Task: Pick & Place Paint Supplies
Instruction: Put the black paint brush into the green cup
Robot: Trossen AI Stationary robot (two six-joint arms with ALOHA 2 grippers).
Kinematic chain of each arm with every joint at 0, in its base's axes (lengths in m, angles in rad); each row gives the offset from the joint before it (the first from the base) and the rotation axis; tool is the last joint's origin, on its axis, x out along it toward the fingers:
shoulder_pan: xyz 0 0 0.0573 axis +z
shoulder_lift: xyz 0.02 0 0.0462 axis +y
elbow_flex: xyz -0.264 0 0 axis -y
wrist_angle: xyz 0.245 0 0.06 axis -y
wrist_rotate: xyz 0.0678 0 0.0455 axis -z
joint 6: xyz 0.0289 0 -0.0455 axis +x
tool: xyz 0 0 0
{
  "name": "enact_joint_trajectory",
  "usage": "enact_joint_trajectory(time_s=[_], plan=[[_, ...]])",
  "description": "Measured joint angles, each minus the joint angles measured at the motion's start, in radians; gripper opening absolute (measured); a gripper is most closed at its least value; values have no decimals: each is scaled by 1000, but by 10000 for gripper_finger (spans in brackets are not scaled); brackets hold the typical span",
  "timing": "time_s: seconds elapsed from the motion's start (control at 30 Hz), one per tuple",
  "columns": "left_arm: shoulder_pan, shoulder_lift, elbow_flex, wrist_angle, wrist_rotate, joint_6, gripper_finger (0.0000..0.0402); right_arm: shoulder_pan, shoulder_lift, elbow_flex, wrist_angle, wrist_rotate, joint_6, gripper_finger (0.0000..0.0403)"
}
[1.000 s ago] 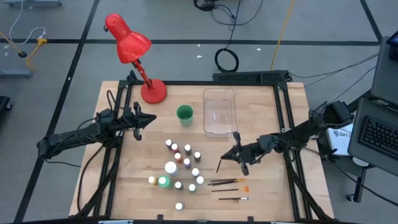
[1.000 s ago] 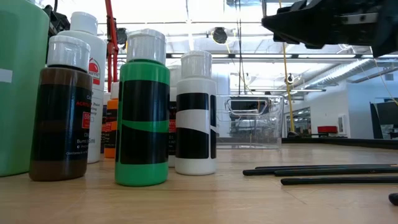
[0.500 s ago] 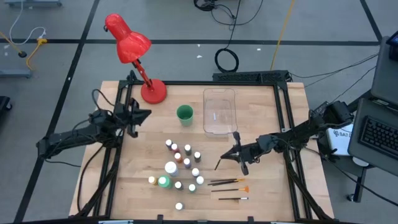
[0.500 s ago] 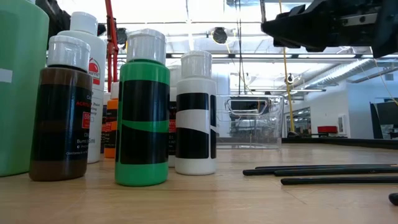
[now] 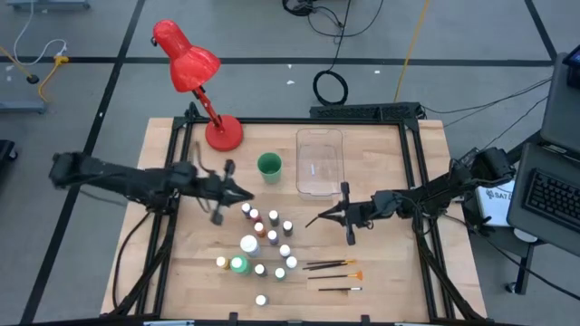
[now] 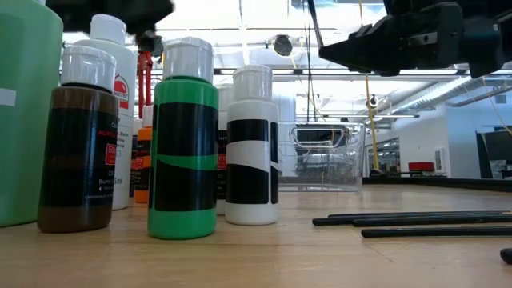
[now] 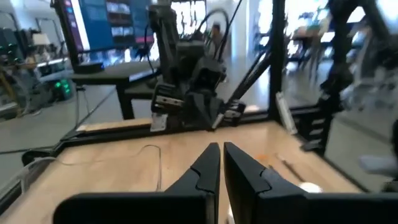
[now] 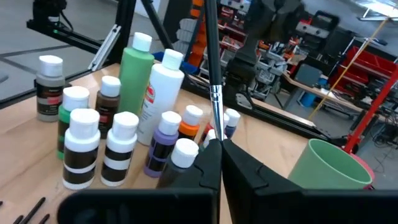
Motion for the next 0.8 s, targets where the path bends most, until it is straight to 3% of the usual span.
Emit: enact_joint_trajectory(time_s=[0.2, 0.33, 0.5, 0.63, 0.8], plan=[[-88, 300, 302, -118, -32, 82, 26, 0, 0, 0, 1, -1, -25, 0], [-125, 429, 446, -156, -133, 164, 26, 1, 0, 0, 1, -1, -22, 0], [-144, 554, 550, -174, -85, 274, 27, 2, 0, 0, 1, -4, -23, 0], [-159, 621, 605, -173, -50, 340, 31, 1, 0, 0, 5, -70, -20, 0], [-163, 657, 645, -180, -51, 330, 88, 4, 0, 0, 17, -84, -20, 0]])
